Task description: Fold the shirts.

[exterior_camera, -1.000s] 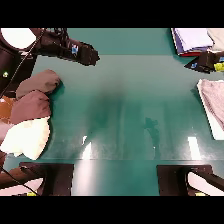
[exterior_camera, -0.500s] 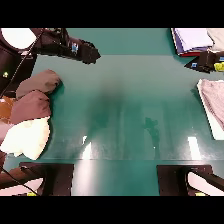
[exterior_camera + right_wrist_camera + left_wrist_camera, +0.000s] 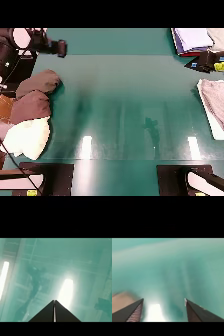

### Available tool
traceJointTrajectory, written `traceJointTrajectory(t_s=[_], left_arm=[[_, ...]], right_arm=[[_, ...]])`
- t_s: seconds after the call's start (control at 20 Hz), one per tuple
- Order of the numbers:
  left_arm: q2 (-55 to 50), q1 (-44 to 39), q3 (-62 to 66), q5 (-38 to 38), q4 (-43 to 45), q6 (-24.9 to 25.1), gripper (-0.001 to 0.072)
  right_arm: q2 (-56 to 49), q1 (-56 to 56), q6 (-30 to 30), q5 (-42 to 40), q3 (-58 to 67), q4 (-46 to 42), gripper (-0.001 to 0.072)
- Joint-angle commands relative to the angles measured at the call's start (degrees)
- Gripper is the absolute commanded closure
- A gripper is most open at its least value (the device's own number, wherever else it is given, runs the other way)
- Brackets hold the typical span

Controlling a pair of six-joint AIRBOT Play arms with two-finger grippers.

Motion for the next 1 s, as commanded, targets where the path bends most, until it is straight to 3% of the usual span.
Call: traceJointTrajectory(t_s=[0.0,0.45,0.5,0.6,0.65,0.75,0.8,0.95], left_arm=[[-6.2,8.0,0.0,-5.3,3.0,-1.9,0.0085],[-16.2,14.6,-0.9,-8.8,3.0,-1.6,0.0087],[-16.2,14.6,-0.9,-8.8,3.0,-1.7,0.0122],[-16.1,14.6,-0.9,-9.3,3.0,-1.1,0.051],[-16.1,14.6,-0.9,-9.7,3.0,-1.0,0.0596],[-16.0,14.6,-0.9,-10.6,2.9,-1.0,0.0622],[-15.7,14.6,-0.7,-11.2,2.1,-1.2,0.0686],[-11.1,13.5,1.1,-10.1,1.3,-0.6,0.0686]], right_arm=[[0.0,0.1,0.0,0.1,0.0,0.0,0.0695],[0.0,0.1,0.0,-1.2,0.0,0.0,0.0695],[0.0,0.1,0.0,-1.7,0.0,0.0,0.0695],[0.0,0.1,0.0,-2.1,0.0,0.0,0.0695],[0.0,0.1,0.0,-2.0,0.0,0.0,0.0695],[0.1,0.1,0.0,-2.0,0.0,0.1,0.0695],[0.0,0.1,0.0,-2.0,0.0,0.3,0.0695],[0.1,0.1,0.0,-2.0,1.3,2.0,0.0695]])
